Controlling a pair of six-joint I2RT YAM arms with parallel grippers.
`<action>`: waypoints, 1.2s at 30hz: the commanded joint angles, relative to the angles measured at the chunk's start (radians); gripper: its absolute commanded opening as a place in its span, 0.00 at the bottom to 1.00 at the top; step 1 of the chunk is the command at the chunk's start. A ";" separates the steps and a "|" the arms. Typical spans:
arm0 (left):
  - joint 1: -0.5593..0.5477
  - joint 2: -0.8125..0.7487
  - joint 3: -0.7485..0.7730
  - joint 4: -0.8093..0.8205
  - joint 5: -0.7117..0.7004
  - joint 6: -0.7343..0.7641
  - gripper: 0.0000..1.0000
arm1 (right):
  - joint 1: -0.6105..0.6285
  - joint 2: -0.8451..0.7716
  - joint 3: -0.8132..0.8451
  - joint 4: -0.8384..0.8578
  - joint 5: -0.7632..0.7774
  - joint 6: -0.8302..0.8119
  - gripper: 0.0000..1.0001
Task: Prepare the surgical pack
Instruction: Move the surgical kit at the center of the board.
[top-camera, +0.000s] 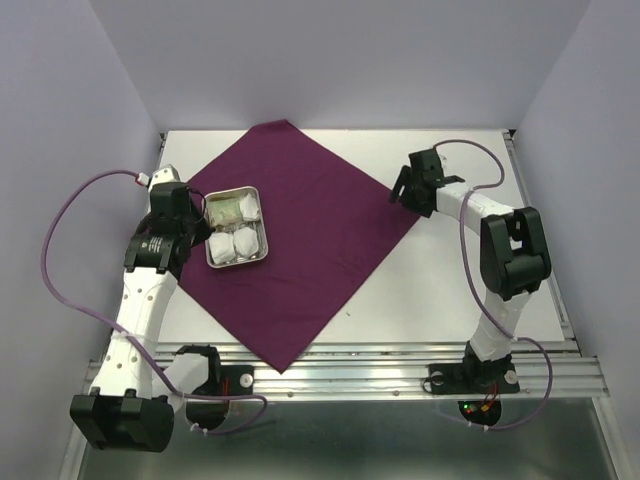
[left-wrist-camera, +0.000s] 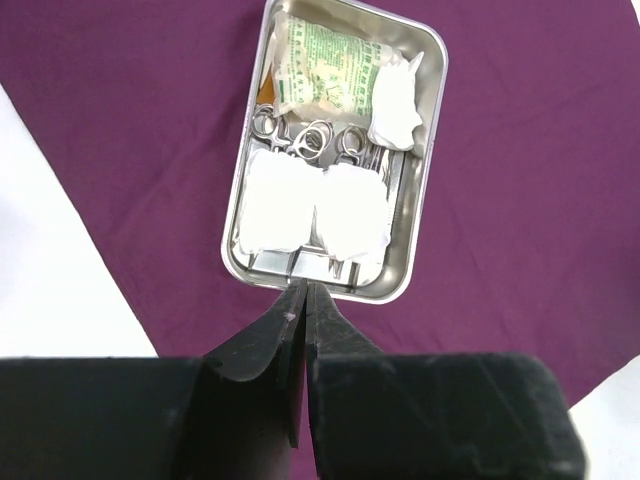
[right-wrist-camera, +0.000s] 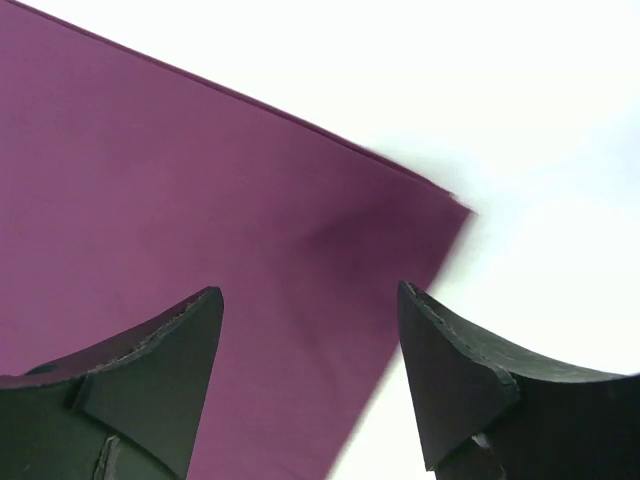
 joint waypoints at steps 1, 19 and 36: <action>0.004 0.000 0.028 0.045 0.005 0.002 0.16 | -0.021 -0.028 -0.013 -0.030 -0.019 -0.079 0.76; 0.004 -0.005 0.017 0.043 0.012 -0.006 0.16 | -0.021 0.115 0.047 -0.061 -0.171 -0.091 0.25; 0.022 0.047 0.001 0.028 -0.080 0.013 0.20 | -0.172 -0.051 -0.057 -0.035 -0.074 -0.160 0.01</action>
